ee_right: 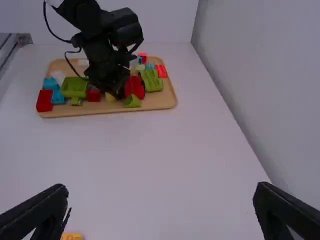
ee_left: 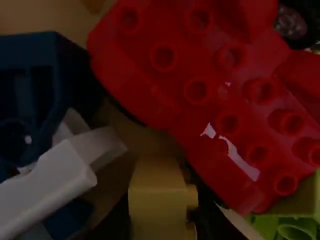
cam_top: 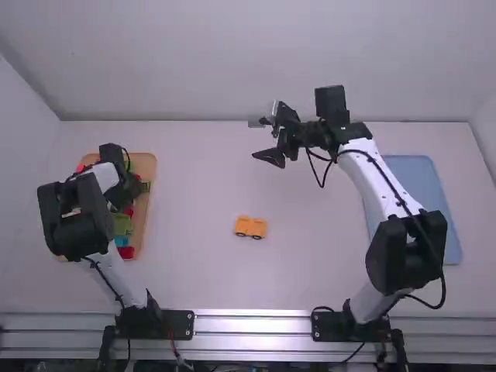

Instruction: Assemble lego blocks to make yellow taxi

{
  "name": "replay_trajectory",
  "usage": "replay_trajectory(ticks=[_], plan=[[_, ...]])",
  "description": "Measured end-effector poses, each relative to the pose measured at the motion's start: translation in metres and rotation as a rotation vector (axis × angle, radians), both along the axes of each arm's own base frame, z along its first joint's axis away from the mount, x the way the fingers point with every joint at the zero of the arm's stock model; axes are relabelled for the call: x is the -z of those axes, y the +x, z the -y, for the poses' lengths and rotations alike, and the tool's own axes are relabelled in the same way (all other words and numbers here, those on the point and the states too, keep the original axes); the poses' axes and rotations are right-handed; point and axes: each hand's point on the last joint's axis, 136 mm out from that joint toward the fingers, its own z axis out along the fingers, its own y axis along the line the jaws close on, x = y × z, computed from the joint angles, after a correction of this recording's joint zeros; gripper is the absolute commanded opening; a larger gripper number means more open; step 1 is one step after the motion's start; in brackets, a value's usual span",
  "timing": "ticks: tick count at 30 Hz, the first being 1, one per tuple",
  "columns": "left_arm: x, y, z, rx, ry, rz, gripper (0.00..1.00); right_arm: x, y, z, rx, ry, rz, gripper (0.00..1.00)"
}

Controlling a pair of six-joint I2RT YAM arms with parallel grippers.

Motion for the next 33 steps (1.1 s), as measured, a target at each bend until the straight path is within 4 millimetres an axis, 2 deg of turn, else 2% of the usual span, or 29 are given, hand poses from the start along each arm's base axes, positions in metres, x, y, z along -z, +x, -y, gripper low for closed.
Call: replay_trajectory(ticks=[4,7,11,15,16,17,18,20,23,25,26,27,29,33], plan=[[0.000,0.005,0.005,0.051,-0.025,0.018,0.12,0.000,0.000,0.000,0.001,0.001,-0.004,0.99],[-0.001,-0.004,0.012,0.069,-0.055,-0.016,0.02,-0.001,0.001,0.000,0.001,0.003,0.008,0.99],[-0.014,-0.019,0.017,0.084,-0.065,-0.066,0.02,-0.004,0.004,-0.001,0.001,0.009,0.031,0.99],[-0.066,-0.011,0.019,0.134,-0.013,0.021,0.02,-0.008,0.006,-0.004,0.003,0.019,0.044,0.99],[-0.083,-0.008,0.020,0.148,0.008,0.059,0.02,-0.010,0.008,-0.005,0.011,0.023,0.044,0.99],[-0.109,-0.005,0.025,0.176,0.043,0.117,0.02,-0.013,0.012,-0.007,0.034,0.031,0.040,0.99],[-0.112,-0.004,0.025,0.180,0.047,0.123,0.02,-0.013,0.013,-0.007,0.037,0.031,0.040,0.99],[-0.165,0.005,0.043,0.259,0.127,0.260,0.02,-0.016,0.018,-0.013,0.090,0.041,-0.003,0.99],[-0.216,0.015,0.079,0.393,0.213,0.432,0.02,-0.019,0.021,-0.022,0.119,0.062,-0.038,0.99],[-0.244,0.017,0.125,0.550,0.270,0.562,0.04,-0.019,0.027,-0.032,0.137,0.092,-0.080,0.99],[-0.250,0.015,0.149,0.633,0.289,0.610,0.04,-0.015,0.030,-0.038,0.145,0.106,-0.112,0.99],[-0.251,0.015,0.158,0.666,0.294,0.626,0.03,-0.014,0.031,-0.039,0.149,0.110,-0.125,0.99],[-0.249,0.011,0.196,0.814,0.319,0.683,0.02,0.001,0.037,-0.046,0.155,0.136,-0.226,0.99],[-0.229,0.006,0.239,1.011,0.375,0.724,0.02,0.029,0.039,-0.045,0.117,0.174,-0.408,0.97]])
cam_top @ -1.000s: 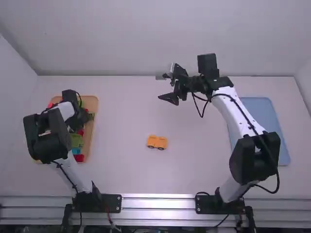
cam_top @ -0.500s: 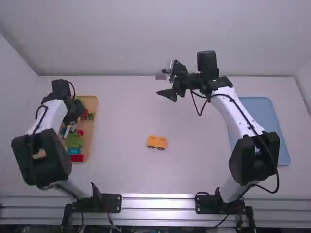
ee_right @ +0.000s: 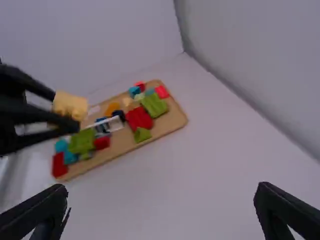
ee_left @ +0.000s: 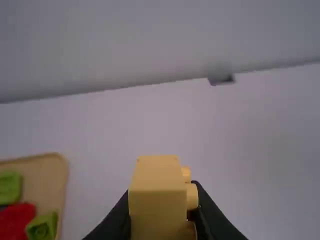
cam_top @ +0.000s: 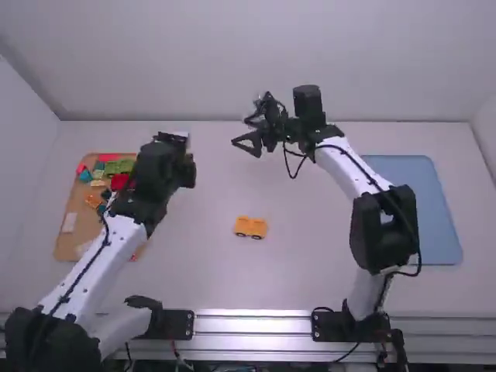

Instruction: Assemble lego blocks to make yellow taxi

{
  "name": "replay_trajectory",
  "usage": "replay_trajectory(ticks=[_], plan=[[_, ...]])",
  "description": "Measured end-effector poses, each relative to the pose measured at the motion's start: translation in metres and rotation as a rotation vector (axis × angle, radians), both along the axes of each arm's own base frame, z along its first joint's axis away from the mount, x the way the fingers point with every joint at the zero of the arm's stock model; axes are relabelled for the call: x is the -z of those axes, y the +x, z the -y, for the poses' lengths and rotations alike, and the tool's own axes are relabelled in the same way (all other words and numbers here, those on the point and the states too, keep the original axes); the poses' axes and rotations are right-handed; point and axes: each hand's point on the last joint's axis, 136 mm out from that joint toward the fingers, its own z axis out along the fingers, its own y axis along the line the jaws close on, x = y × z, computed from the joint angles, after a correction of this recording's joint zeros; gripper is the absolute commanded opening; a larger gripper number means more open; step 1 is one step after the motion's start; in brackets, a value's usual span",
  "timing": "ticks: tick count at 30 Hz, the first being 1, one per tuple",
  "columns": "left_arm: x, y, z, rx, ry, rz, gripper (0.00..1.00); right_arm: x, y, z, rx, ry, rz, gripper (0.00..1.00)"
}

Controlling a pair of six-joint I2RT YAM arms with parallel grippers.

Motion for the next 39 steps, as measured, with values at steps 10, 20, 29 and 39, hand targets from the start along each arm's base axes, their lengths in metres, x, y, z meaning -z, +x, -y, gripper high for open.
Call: replay_trajectory(ticks=[10,20,29,39], plan=[[0.008,-0.006,0.060,0.310,0.080,0.183,0.02,0.027,-0.024,-0.002,-0.119,0.078,-0.311,0.93],[0.032,-0.009,0.077,0.413,0.063,0.159,0.02,0.040,-0.052,-0.036,-0.154,0.017,-0.391,0.81],[0.053,-0.001,0.091,0.449,0.066,0.135,0.02,0.060,-0.056,-0.040,-0.090,-0.073,-0.451,0.60],[0.066,0.010,0.097,0.412,0.089,0.142,0.02,0.071,-0.057,-0.036,-0.048,-0.122,-0.484,0.44]])
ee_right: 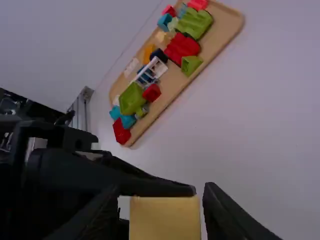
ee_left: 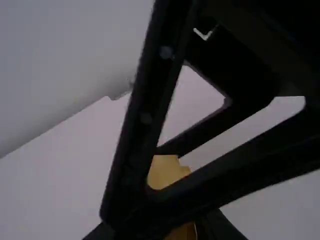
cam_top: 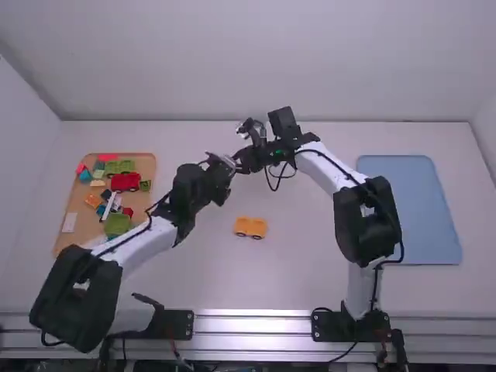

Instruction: Assemble lego blocks to make yellow taxi

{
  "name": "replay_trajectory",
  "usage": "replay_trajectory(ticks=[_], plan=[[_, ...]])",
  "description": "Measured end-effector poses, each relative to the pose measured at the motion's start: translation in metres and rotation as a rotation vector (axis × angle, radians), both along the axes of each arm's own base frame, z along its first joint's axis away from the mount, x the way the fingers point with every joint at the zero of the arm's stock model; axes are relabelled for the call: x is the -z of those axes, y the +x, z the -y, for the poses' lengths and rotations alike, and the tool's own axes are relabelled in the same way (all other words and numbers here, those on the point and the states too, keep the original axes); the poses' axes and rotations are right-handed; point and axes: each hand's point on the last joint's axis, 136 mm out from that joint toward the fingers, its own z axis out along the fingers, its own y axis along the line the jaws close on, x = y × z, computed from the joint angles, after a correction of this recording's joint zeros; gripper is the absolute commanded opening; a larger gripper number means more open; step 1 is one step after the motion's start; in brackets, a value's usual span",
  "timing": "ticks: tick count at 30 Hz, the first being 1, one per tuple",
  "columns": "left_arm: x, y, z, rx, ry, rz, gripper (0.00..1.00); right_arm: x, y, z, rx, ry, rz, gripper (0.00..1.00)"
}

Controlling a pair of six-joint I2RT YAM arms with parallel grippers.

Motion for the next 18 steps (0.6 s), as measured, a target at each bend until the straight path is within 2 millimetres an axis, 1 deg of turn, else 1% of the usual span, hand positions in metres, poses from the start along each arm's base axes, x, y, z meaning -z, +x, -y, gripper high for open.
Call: replay_trajectory(ticks=[6,7,8,9,10,12,14,16,17,18], plan=[[-0.0040,0.0046,-0.0046,-0.035,0.003,0.023,0.02,0.0010,0.0007,0.0004,0.005,-0.006,0.000,0.44],[-0.0042,0.0048,-0.0048,-0.036,0.003,0.023,0.02,0.0010,0.0007,0.0004,0.005,-0.006,0.001,0.42],[-0.0041,0.0047,-0.0047,-0.035,0.004,0.023,0.02,0.0010,0.0006,0.0004,0.005,-0.006,0.000,0.37],[-0.0040,0.0047,-0.0048,-0.036,0.004,0.023,0.02,0.0009,0.0004,0.0002,0.004,-0.005,-0.001,0.36],[-0.0037,0.0049,-0.0050,-0.037,0.005,0.023,0.02,0.0009,0.0000,-0.0002,0.002,-0.005,0.001,0.31],[-0.0033,0.0046,-0.0047,-0.038,0.004,0.020,0.02,0.0013,0.0009,-0.0002,0.004,-0.008,0.009,0.26],[-0.0033,0.0048,-0.0052,-0.042,0.003,0.020,0.02,0.0013,0.0010,-0.0002,0.003,-0.008,0.011,0.25],[-0.0033,0.0049,-0.0053,-0.042,0.003,0.020,0.12,0.0012,0.0010,-0.0007,0.002,-0.008,0.014,0.22],[-0.0033,0.0049,-0.0053,-0.043,0.004,0.020,0.19,0.0012,0.0012,-0.0006,0.002,-0.008,0.015,0.20],[-0.0034,0.0050,-0.0054,-0.043,0.004,0.020,0.42,0.0010,0.0012,-0.0007,0.002,-0.007,0.015,0.19]])
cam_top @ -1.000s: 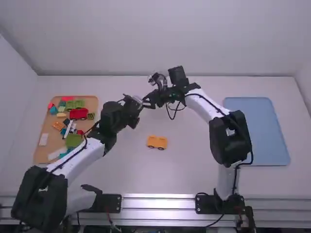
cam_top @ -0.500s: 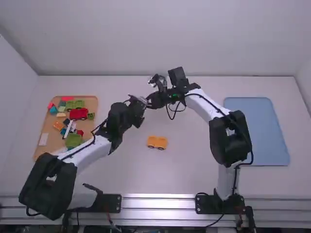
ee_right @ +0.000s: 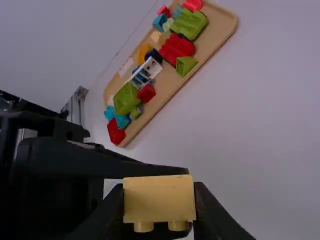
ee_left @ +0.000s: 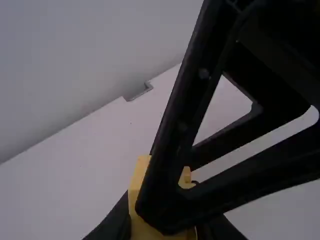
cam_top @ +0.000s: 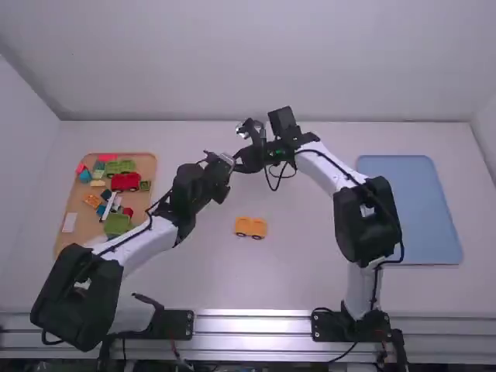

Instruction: Assemble lego blocks to make yellow taxi

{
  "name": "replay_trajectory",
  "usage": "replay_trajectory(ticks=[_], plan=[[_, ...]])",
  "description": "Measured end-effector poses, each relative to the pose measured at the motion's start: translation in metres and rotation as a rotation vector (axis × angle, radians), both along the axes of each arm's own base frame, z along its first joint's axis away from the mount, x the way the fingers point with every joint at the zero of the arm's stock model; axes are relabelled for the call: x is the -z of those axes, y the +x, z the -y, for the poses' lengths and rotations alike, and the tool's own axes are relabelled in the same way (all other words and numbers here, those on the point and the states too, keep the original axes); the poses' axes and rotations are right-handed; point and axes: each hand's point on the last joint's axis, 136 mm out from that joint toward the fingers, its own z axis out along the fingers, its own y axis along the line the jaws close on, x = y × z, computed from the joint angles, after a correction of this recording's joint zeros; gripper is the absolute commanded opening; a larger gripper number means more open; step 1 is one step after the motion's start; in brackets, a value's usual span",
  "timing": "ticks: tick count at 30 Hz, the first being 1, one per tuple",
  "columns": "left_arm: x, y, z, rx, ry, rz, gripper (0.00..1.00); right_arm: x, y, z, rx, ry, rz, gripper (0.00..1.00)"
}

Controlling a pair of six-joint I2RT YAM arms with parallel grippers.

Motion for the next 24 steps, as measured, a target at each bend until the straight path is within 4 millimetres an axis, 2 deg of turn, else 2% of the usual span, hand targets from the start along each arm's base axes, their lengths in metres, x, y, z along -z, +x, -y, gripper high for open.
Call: replay_trajectory(ticks=[1,2,3,9,13,15,18,22,24], plan=[[-0.001,0.001,-0.001,-0.005,-0.002,0.003,0.57,0.000,-0.001,0.000,-0.001,-0.001,-0.006,0.17],[-0.002,0.001,-0.001,-0.007,0.000,0.007,0.62,0.001,-0.002,-0.001,-0.002,-0.002,-0.010,0.16],[-0.003,0.002,-0.001,-0.009,0.000,0.013,0.99,0.001,-0.002,-0.001,-0.003,-0.003,-0.011,0.15],[-0.001,0.001,-0.001,-0.027,-0.047,-0.018,0.99,0.001,-0.004,-0.001,-0.016,-0.006,0.006,0.15],[0.006,-0.019,0.003,0.052,-0.108,-0.132,0.99,-0.003,0.005,0.015,-0.007,-0.068,0.041,0.13],[-0.001,-0.025,0.002,0.100,-0.149,-0.155,0.99,-0.011,0.007,0.020,-0.024,-0.090,0.077,0.11],[-0.026,-0.028,-0.002,0.200,-0.226,-0.153,0.99,-0.029,0.003,0.027,-0.086,-0.119,0.155,0.11],[-0.058,-0.034,-0.008,0.379,-0.329,-0.113,0.99,-0.056,-0.015,0.031,-0.230,-0.134,0.292,0.11],[-0.063,-0.038,-0.007,0.470,-0.365,-0.096,0.99,-0.063,-0.025,0.032,-0.292,-0.134,0.341,0.11]])
